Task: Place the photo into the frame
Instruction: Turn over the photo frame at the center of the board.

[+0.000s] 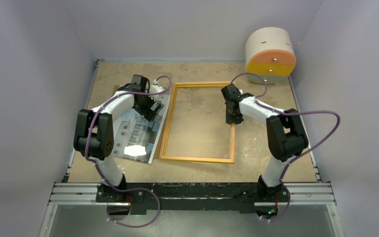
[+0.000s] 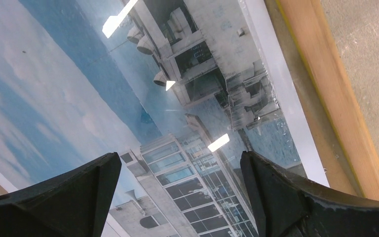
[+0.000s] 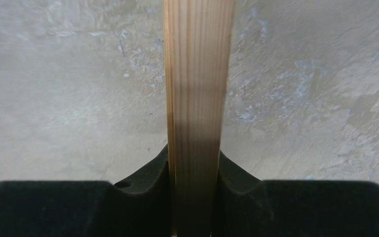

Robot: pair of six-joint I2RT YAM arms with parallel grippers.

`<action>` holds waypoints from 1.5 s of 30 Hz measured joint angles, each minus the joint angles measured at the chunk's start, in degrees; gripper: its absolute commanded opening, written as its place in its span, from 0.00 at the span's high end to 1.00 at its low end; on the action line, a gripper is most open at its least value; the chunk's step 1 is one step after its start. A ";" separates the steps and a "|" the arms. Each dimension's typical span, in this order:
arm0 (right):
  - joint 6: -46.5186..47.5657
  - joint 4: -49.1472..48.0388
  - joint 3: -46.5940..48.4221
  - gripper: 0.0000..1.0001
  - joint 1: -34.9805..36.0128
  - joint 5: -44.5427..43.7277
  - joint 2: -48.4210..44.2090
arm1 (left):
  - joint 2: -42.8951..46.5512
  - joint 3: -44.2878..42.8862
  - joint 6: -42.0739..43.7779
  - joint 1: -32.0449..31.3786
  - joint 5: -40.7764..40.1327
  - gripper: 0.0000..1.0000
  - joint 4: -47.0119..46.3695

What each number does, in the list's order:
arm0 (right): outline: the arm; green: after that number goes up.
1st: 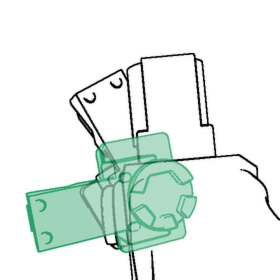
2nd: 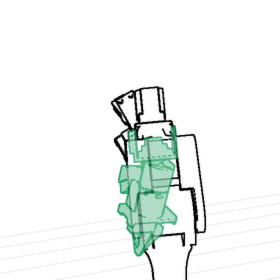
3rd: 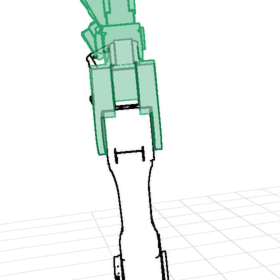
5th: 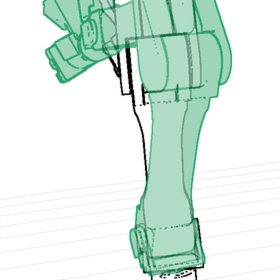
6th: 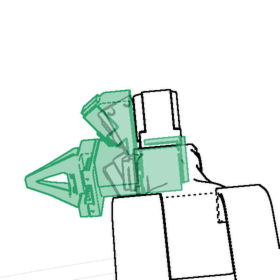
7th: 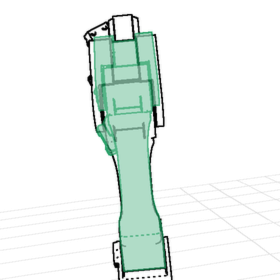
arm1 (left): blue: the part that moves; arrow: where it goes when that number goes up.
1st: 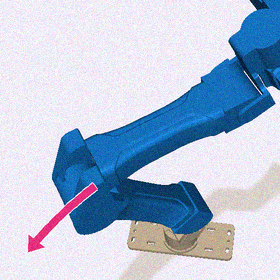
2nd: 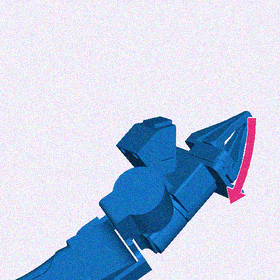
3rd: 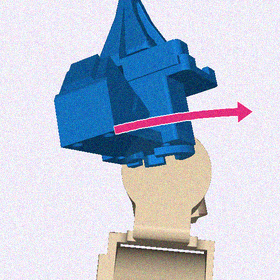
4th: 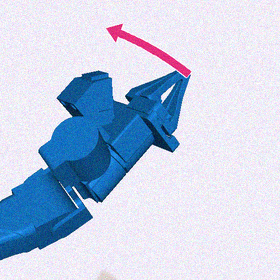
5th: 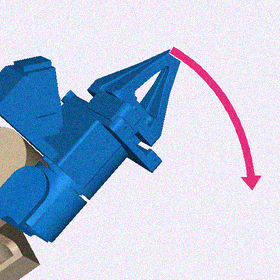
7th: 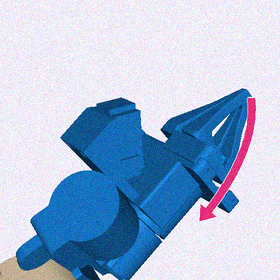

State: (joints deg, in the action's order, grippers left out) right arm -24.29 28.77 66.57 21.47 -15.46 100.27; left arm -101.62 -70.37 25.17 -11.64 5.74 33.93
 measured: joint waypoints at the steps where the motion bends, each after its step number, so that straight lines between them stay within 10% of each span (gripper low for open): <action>1: 0.09 0.17 0.09 1.00 0.79 -1.05 1.51 | 0.00 0.00 0.00 0.00 -0.02 0.00 -0.24; 12: 0.33 0.52 0.59 0.94 2.54 -4.81 4.92 | -1.68 0.00 -0.07 -0.07 0.31 0.00 -3.26; 26: 0.66 -1.55 -1.11 0.60 2.62 -5.38 3.96 | -1.68 0.00 -0.07 -0.66 0.48 0.00 -4.79; 45: 0.07 -4.70 -2.82 0.72 -0.15 -6.32 2.84 | -1.66 1.60 -0.04 -8.55 -0.76 0.00 -6.23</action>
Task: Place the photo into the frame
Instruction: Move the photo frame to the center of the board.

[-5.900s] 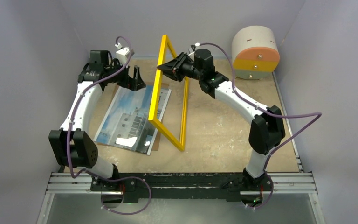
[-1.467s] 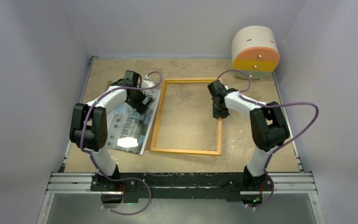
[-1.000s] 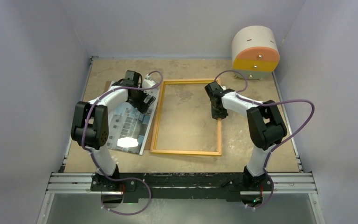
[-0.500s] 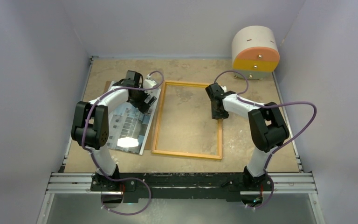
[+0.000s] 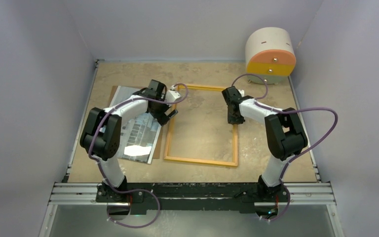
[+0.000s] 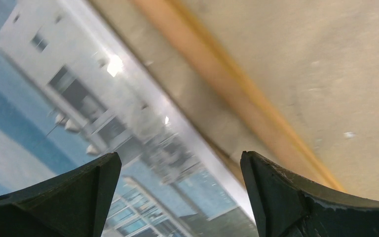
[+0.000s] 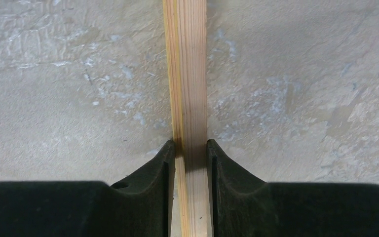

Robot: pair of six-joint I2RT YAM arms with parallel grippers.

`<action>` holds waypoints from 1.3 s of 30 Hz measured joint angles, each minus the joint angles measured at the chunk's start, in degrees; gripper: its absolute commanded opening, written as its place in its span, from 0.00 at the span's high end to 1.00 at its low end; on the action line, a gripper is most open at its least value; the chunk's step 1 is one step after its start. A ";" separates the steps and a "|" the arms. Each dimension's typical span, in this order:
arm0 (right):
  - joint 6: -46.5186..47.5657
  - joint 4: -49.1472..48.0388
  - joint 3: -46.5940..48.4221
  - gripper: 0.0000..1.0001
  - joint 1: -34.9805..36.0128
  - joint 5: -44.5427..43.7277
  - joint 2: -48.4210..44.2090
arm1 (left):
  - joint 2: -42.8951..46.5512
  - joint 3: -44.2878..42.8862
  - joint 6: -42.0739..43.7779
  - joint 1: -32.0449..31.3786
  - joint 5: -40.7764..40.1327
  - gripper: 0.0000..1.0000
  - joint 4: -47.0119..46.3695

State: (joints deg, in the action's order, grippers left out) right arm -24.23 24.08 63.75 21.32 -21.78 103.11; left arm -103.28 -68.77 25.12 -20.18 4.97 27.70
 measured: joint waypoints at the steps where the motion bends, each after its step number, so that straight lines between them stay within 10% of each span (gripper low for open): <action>1: 0.09 -0.02 0.00 0.71 -0.20 -0.24 0.00 | 0.00 0.00 -0.02 -1.31 -0.33 0.00 -0.24; 25: 0.46 5.11 6.49 0.03 -1.46 4.83 -8.04 | -1.79 1.42 -0.72 -8.55 0.79 0.00 -1.33; 33: -3.52 3.21 9.33 0.01 -1.70 8.22 -9.05 | 1.95 0.24 -0.70 -8.28 2.47 0.00 2.27; 39: -6.16 -6.16 9.79 0.01 -3.39 20.68 -9.49 | 2.36 -14.64 -0.48 6.10 7.43 0.01 7.63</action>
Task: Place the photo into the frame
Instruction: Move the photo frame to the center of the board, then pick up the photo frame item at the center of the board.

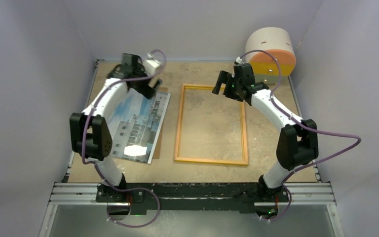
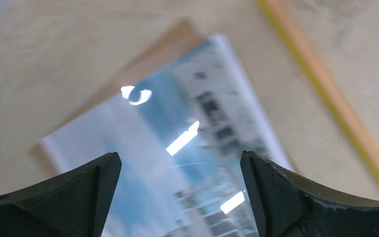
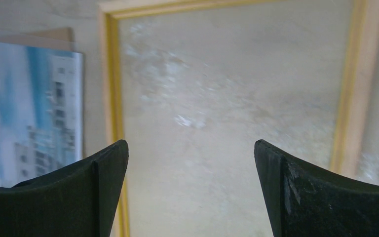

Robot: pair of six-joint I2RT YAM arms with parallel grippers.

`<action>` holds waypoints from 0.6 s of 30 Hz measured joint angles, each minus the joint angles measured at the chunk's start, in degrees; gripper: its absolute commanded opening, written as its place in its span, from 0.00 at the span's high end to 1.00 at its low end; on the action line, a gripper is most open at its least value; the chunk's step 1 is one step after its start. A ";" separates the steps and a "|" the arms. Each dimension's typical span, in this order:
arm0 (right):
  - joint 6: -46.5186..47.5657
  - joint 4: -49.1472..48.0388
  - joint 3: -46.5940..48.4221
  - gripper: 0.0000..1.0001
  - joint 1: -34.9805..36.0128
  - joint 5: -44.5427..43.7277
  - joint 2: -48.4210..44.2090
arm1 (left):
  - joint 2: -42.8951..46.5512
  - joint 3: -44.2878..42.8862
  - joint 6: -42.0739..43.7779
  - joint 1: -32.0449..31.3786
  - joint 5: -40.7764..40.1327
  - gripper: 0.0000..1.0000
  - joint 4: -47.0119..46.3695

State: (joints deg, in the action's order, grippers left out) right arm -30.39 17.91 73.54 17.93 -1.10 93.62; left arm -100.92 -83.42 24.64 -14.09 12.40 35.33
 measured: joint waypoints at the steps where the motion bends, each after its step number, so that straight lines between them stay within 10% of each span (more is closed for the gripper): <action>1: -0.26 -0.74 1.11 0.01 0.13 1.64 0.44 | 0.00 -2.45 0.02 3.21 0.31 0.01 0.04; 18: -3.98 -4.83 35.45 0.07 21.62 5.18 35.41 | -11.23 -6.73 -1.27 31.93 -18.47 0.28 -6.21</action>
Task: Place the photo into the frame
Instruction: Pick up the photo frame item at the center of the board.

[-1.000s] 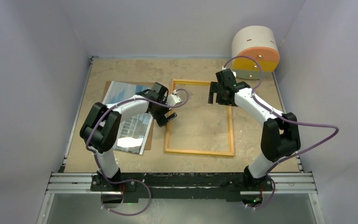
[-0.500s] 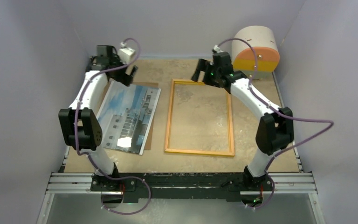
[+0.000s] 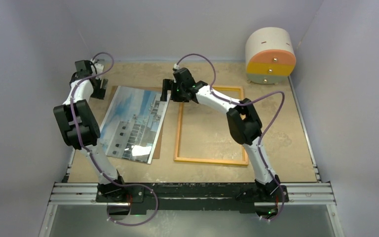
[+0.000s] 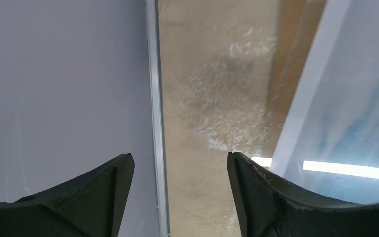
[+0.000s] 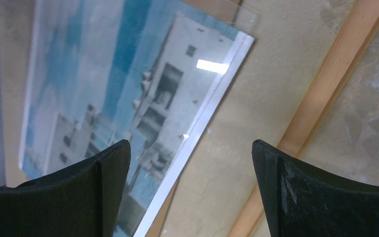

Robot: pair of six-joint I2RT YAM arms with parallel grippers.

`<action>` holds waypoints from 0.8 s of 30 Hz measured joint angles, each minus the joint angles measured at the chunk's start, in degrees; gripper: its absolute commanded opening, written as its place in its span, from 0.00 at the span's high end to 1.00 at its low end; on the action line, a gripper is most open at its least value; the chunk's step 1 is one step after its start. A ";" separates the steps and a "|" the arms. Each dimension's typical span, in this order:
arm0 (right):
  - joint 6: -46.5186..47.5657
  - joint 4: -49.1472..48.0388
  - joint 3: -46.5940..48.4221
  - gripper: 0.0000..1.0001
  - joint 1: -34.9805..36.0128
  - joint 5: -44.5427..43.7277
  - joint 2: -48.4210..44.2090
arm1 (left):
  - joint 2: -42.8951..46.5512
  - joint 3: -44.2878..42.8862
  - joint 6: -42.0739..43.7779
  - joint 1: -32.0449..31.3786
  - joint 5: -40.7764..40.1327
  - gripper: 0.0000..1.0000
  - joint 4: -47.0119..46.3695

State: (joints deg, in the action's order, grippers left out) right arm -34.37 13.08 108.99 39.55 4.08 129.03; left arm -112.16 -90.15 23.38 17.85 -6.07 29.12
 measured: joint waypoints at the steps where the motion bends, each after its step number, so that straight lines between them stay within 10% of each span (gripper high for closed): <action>1: -0.26 0.28 0.96 0.07 -0.22 0.02 1.90 | -0.17 1.01 0.02 0.17 -1.27 0.28 -0.87; 24: -2.62 -1.01 22.67 0.09 -3.48 1.07 20.63 | -3.28 9.44 2.43 0.52 -1.38 0.28 -7.15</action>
State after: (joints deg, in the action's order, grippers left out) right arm -36.99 12.08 131.66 36.07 5.15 149.67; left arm -115.44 -80.71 25.80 18.37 -7.44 21.98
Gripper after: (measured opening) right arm 0.913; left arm 0.717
